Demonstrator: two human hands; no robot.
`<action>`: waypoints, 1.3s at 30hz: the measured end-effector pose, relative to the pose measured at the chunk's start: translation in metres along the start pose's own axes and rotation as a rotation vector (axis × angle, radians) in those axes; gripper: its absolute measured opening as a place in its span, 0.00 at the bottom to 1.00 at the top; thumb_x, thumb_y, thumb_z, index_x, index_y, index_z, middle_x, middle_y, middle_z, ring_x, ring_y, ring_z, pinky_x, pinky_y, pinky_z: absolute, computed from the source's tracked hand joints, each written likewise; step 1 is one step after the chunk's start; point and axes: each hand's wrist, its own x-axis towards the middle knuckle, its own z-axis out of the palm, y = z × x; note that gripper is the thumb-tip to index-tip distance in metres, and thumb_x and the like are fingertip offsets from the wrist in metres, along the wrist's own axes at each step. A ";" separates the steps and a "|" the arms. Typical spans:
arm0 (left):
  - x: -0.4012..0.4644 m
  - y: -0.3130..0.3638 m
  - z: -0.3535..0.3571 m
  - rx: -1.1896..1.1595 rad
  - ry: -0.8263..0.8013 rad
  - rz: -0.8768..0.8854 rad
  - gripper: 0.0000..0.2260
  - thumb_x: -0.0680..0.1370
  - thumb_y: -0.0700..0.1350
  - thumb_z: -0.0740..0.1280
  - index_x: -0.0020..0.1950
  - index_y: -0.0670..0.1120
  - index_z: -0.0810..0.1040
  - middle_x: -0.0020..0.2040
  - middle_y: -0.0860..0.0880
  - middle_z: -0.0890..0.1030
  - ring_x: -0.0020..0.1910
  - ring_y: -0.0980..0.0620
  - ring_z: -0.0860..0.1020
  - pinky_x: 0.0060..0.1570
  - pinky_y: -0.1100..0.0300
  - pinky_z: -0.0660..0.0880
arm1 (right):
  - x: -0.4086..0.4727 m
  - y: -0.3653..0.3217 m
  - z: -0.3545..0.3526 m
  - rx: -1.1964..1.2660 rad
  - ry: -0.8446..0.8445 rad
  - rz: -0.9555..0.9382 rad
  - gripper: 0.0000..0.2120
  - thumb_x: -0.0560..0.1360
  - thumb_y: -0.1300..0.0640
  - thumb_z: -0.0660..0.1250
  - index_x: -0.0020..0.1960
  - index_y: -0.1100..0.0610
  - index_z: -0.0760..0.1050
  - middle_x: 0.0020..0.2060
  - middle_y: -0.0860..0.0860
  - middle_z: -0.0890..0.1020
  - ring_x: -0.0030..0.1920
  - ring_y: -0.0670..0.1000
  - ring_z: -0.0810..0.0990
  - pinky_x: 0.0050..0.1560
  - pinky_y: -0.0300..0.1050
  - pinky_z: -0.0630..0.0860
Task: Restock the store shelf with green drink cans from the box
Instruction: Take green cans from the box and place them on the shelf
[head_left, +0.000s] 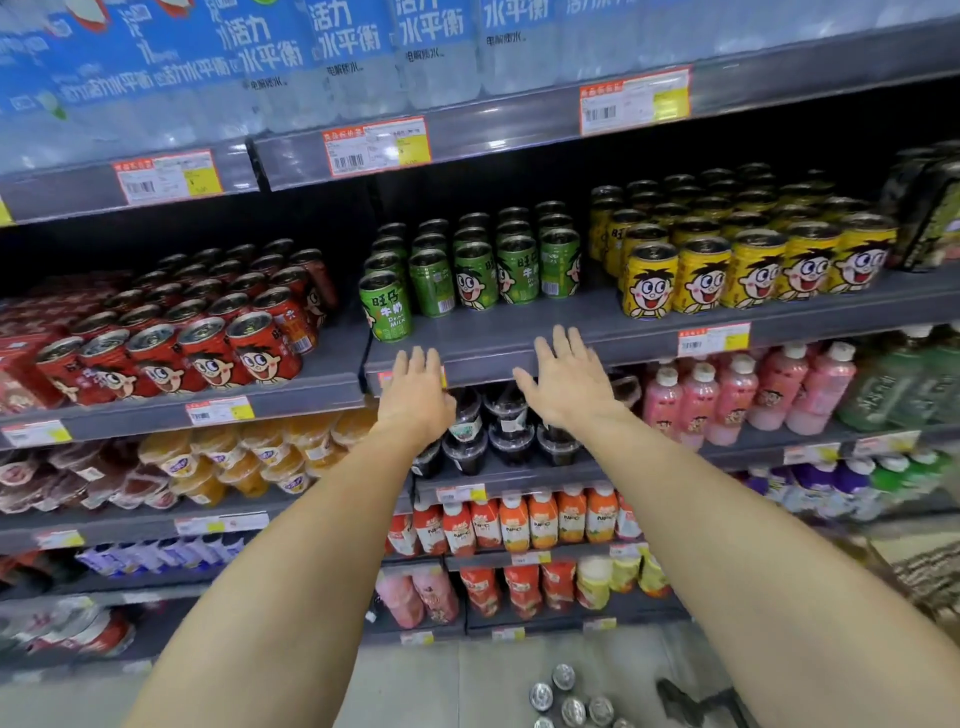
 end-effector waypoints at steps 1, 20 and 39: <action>-0.006 0.003 -0.001 -0.009 -0.016 0.001 0.30 0.80 0.49 0.60 0.79 0.42 0.52 0.79 0.40 0.52 0.77 0.40 0.52 0.74 0.47 0.57 | -0.010 0.000 0.000 -0.001 -0.014 -0.001 0.32 0.82 0.40 0.48 0.79 0.59 0.53 0.79 0.59 0.51 0.79 0.59 0.48 0.76 0.57 0.53; -0.270 0.084 0.075 -0.051 -0.231 0.296 0.13 0.79 0.48 0.61 0.59 0.43 0.74 0.56 0.41 0.79 0.54 0.39 0.78 0.45 0.51 0.73 | -0.322 0.020 0.084 0.008 -0.390 0.169 0.22 0.79 0.45 0.60 0.64 0.60 0.72 0.60 0.60 0.77 0.59 0.61 0.77 0.54 0.54 0.75; -0.396 0.309 0.058 0.080 -0.306 0.591 0.14 0.80 0.50 0.59 0.59 0.43 0.76 0.57 0.44 0.78 0.54 0.42 0.78 0.42 0.53 0.72 | -0.514 0.195 0.031 0.039 -0.339 0.477 0.23 0.78 0.42 0.62 0.62 0.59 0.74 0.59 0.58 0.79 0.60 0.60 0.78 0.55 0.51 0.74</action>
